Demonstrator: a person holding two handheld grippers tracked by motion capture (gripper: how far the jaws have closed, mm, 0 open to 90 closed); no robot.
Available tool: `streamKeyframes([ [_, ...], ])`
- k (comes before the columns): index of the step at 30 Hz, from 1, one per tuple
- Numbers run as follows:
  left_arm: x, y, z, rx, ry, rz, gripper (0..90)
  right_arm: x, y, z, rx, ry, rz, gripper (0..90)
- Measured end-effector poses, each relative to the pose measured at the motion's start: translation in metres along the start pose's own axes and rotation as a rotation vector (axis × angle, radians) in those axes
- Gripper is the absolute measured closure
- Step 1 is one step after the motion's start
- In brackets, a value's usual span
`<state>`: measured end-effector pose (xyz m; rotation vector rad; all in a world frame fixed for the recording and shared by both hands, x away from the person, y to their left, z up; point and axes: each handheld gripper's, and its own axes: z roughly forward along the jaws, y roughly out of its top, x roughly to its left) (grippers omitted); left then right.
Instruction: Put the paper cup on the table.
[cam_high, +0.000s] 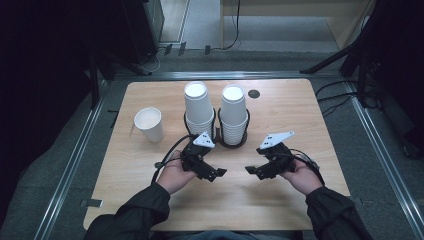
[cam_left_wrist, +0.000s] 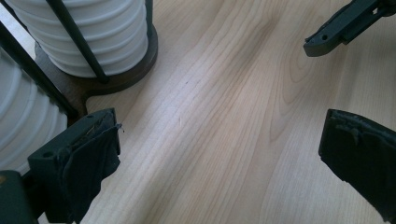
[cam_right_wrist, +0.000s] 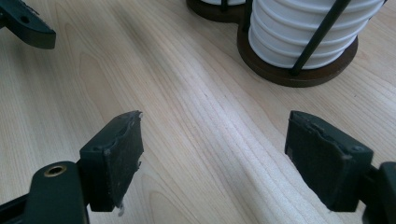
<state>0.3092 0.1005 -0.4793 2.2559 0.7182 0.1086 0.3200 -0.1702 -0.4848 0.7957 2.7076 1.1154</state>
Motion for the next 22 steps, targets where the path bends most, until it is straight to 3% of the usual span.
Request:
streamKeyframes([
  [22,0.0024,-0.0018,-0.0009,0.007,-0.013,-0.007,0.0,-0.0013,0.0004,-0.0002,-0.001,0.005,0.007,19.9],
])
